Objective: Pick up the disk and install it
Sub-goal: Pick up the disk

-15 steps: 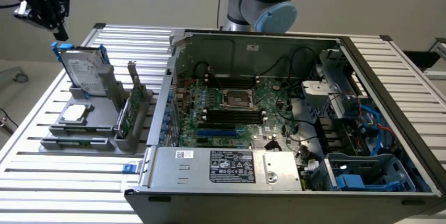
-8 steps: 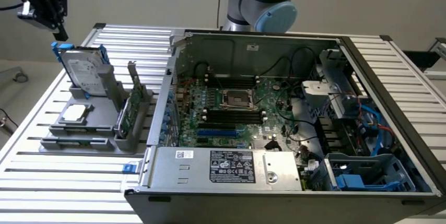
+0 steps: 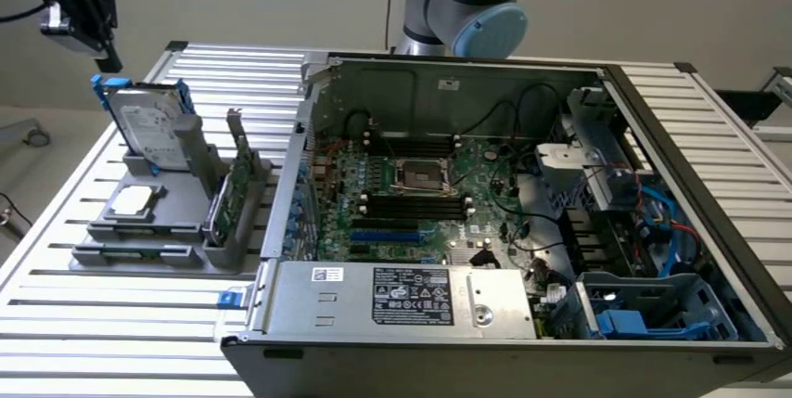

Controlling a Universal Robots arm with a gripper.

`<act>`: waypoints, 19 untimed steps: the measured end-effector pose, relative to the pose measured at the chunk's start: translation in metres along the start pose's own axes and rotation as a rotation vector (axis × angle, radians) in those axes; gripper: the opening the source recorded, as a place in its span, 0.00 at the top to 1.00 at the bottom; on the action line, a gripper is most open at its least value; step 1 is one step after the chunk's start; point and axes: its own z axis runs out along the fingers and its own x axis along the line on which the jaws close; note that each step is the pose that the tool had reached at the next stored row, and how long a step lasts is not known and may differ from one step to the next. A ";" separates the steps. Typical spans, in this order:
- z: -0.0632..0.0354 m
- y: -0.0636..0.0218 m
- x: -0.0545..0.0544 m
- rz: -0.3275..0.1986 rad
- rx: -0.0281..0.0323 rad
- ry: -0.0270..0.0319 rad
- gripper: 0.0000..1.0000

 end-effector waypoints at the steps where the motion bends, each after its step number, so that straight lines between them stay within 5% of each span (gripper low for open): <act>1: 0.0002 0.0000 0.000 -0.007 0.0033 -0.0045 0.89; 3: 0.0004 0.0013 -0.001 -0.013 0.0121 -0.0101 0.89; 6: 0.0009 0.0096 -0.002 -0.013 0.0251 -0.0086 0.89; 8: 0.0009 0.0103 -0.002 -0.014 0.0257 -0.0085 0.88; 13: 0.0009 0.0103 -0.002 -0.013 0.0257 -0.0085 0.70; 14: 0.0008 0.0104 -0.002 -0.013 0.0257 -0.0085 0.58; 19: 0.0016 0.0103 -0.002 -0.012 0.0266 -0.0085 0.46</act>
